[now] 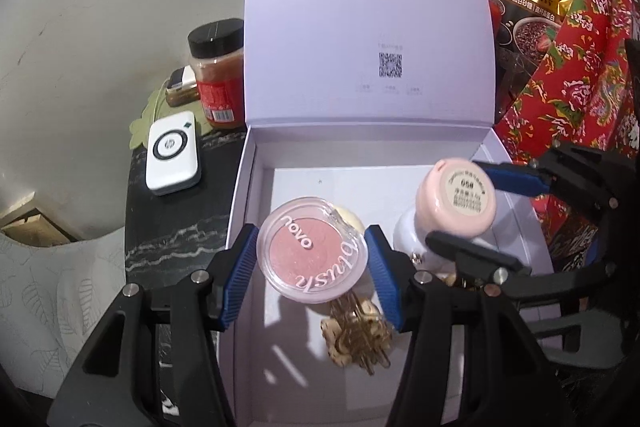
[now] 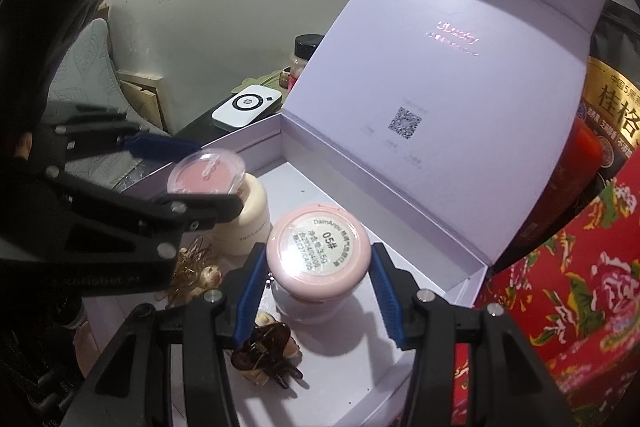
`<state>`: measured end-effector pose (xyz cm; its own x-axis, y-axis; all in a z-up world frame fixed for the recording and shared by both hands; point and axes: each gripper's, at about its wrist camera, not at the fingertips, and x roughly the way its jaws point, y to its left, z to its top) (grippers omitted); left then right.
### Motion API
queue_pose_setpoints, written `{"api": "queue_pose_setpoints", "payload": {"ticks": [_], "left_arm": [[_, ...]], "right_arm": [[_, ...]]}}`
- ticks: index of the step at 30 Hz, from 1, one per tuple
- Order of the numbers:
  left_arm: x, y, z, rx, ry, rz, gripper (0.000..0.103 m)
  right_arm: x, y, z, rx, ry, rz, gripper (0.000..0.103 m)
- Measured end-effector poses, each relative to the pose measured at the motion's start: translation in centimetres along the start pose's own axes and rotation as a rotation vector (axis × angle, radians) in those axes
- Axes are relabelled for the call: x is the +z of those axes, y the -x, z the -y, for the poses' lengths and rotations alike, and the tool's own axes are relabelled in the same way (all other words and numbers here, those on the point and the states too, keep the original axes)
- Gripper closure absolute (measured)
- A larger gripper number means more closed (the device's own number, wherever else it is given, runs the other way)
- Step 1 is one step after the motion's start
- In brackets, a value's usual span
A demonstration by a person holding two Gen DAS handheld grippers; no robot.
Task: Organize objects
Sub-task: 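Lower both items onto the box floor and open both grippers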
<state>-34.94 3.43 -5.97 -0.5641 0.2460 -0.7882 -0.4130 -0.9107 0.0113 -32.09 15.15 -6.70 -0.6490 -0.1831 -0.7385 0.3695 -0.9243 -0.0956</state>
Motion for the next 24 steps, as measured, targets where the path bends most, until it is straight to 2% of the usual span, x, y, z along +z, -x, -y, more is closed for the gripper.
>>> {"api": "queue_pose_setpoints", "payload": {"ticks": [7,24], "left_arm": [[0.3,-0.9,-0.5,-0.008,-0.007,-0.017,0.05],[0.5,-1.4,-0.4,-0.029,-0.005,0.001,0.05]], "right_arm": [[-0.2,-1.0,-0.6,0.03,0.006,-0.028,0.051],[-0.4,-1.9,-0.7,-0.001,0.008,-0.04,0.051]]}}
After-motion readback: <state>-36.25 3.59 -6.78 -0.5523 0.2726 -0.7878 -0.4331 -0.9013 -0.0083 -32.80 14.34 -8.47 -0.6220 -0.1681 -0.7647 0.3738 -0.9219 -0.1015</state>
